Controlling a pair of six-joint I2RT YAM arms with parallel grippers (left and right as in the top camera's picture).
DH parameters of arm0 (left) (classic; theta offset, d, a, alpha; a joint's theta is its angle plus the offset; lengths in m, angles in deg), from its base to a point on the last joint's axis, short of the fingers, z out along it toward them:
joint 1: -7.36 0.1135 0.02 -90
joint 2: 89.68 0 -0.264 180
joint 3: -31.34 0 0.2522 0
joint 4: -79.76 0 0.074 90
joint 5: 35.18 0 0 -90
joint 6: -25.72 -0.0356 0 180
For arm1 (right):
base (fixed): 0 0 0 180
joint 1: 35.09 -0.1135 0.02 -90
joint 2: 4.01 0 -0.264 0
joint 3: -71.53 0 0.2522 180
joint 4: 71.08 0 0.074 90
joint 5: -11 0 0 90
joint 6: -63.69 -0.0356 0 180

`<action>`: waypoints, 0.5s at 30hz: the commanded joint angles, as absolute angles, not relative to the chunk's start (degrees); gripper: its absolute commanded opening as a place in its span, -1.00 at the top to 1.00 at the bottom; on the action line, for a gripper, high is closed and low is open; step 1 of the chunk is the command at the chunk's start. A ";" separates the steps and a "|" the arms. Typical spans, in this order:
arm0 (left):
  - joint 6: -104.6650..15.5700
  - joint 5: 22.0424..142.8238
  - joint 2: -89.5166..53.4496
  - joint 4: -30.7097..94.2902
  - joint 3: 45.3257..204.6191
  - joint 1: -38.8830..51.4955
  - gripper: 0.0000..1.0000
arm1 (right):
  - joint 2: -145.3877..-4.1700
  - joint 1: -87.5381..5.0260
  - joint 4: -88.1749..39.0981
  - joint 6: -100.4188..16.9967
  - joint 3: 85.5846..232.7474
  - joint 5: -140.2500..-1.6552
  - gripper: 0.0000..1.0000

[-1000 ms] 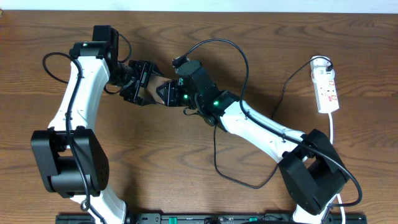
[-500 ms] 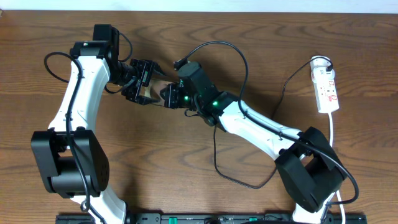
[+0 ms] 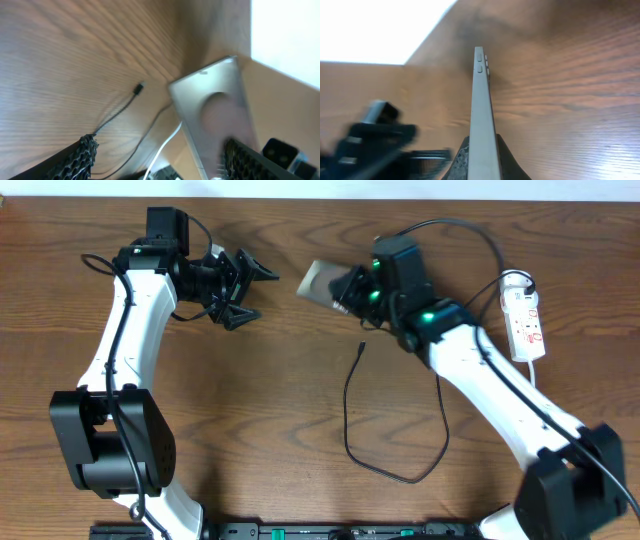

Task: Plug charger to phone and switch on socket

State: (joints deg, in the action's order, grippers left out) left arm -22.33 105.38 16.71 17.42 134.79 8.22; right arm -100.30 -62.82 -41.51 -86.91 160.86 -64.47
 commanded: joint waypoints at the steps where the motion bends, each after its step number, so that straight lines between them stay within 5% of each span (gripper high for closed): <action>1: -26.88 113.38 15.33 19.06 136.03 8.35 -0.64 | -98.31 -62.51 -44.61 -97.38 161.45 -63.64 0.98; 15: -5.06 118.85 15.33 36.87 136.03 8.42 -0.63 | -98.33 -65.72 -68.48 -111.76 152.49 -67.93 0.97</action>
